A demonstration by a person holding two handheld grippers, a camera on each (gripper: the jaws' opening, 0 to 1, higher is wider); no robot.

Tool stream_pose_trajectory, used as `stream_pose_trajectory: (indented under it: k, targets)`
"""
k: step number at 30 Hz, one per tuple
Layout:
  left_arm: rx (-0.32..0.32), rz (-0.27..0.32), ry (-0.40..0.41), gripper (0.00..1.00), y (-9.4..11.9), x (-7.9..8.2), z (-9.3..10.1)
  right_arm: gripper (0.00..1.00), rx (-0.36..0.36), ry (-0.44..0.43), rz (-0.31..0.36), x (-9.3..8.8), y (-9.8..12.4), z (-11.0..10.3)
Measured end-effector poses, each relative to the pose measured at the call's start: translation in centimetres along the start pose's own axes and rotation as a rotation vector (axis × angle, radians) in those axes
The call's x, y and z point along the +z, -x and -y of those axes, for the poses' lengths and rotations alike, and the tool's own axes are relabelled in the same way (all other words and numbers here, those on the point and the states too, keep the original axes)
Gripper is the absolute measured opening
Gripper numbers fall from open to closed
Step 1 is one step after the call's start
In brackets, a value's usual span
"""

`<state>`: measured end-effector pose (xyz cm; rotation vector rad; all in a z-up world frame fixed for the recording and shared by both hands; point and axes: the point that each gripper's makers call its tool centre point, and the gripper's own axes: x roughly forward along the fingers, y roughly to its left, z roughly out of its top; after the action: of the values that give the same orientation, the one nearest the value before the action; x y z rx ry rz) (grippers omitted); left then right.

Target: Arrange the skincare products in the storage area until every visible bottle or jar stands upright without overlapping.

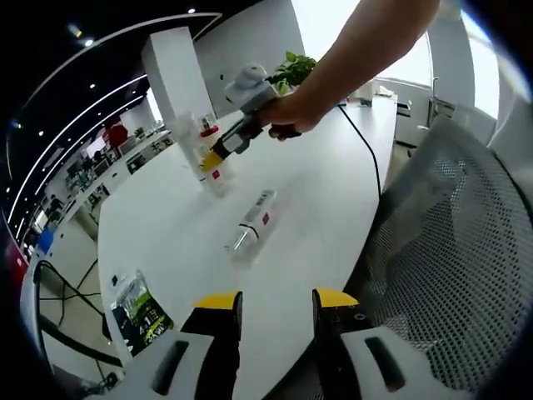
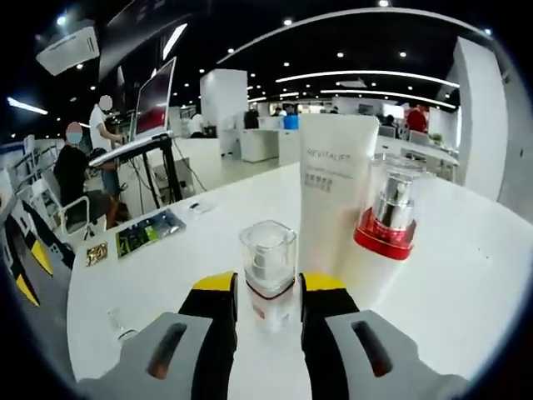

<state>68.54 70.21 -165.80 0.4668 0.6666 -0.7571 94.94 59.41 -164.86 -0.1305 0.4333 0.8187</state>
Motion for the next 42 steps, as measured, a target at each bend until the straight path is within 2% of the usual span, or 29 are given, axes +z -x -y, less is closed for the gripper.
stream_pose_trajectory:
  k: [9,24,32,39,42]
  targets:
    - [-0.006,-0.008,-0.004,0.34,0.0,-0.1,0.1,0.21,-0.028,-0.019,-0.026,-0.5,-0.3,0.1]
    - [-0.012,-0.018,-0.008,0.33,-0.1,-0.3,0.2,0.21,-0.071,-0.020,-0.045,-0.4,-0.5,1.6]
    - [-0.014,-0.021,-0.006,0.33,-0.1,-0.3,0.3,0.26,-0.077,-0.079,-0.055,-1.1,0.0,1.5]
    - [-0.014,-0.023,-0.005,0.32,-0.1,-0.4,0.3,0.18,-0.099,-0.113,-0.053,-1.9,1.2,1.3]
    - [-0.015,-0.025,-0.005,0.32,-0.1,-0.4,0.3,0.18,-0.106,-0.131,-0.045,-1.7,1.2,1.3]
